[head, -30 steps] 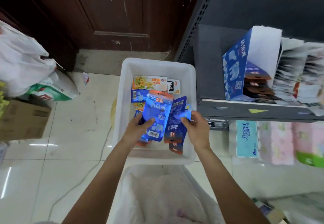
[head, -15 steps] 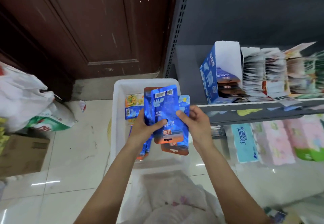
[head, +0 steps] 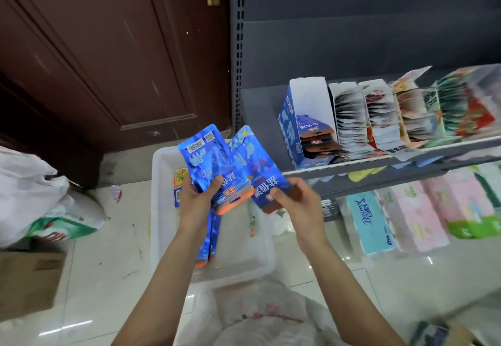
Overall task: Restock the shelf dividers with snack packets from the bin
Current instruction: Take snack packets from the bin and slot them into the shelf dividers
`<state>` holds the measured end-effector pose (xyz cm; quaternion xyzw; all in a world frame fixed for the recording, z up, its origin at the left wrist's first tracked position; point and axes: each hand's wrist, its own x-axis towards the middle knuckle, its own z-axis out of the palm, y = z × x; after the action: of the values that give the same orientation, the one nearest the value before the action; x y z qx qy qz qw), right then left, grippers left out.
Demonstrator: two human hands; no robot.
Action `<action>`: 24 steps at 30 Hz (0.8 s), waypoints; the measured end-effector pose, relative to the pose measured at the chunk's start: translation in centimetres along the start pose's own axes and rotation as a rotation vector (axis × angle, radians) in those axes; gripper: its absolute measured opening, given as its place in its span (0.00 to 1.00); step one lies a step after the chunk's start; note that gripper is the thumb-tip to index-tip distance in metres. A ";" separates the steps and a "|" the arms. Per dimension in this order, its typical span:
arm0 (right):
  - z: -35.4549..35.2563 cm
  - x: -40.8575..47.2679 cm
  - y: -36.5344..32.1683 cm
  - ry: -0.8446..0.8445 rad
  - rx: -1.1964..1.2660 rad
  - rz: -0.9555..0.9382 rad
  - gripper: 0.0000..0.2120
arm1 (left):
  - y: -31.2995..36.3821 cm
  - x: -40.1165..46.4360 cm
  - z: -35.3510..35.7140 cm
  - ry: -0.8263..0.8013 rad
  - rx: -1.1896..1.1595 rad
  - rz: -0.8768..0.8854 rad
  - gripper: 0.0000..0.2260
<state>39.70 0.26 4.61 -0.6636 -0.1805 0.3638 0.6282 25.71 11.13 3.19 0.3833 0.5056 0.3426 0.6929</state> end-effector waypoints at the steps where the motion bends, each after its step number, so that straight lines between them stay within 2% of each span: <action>1: -0.8 0.5 -0.8 0.033 -0.004 -0.048 0.08 | 0.1 0.1 0.2 0.019 0.021 0.011 0.14; 6: -5.8 3.4 -5.7 0.098 -0.100 -0.264 0.05 | 0.6 1.3 1.8 0.041 0.111 0.062 0.17; 9: -7.5 5.6 -8.3 0.237 -0.214 -0.448 0.05 | 1.6 1.8 3.3 0.014 0.153 0.095 0.19; 12: -8.4 8.4 -10.7 0.384 -0.545 -0.719 0.05 | 3.0 2.1 5.4 -0.030 0.269 0.163 0.21; 14: -8.4 10.7 -11.0 0.401 -0.796 -0.869 0.07 | 3.8 2.1 6.7 -0.070 0.322 0.189 0.22; 17: -7.7 14.6 -9.1 0.225 -1.170 -0.957 0.05 | 4.4 1.9 7.6 -0.092 0.363 0.208 0.24; 20: -6.9 17.4 -6.1 -0.045 -1.438 -0.843 0.09 | 4.5 2.0 7.9 -0.075 0.408 0.223 0.26; 22: -6.8 17.7 -4.9 -0.210 -1.485 -0.714 0.15 | 4.4 2.2 8.0 -0.066 0.431 0.235 0.26; 24: -6.8 16.6 -5.3 -0.286 -1.336 -0.616 0.20 | 4.4 2.2 8.3 -0.068 0.456 0.247 0.26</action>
<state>56.74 7.82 5.09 -0.7696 -0.6204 0.0671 0.1353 33.87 13.62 7.71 0.5996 0.4956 0.2888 0.5581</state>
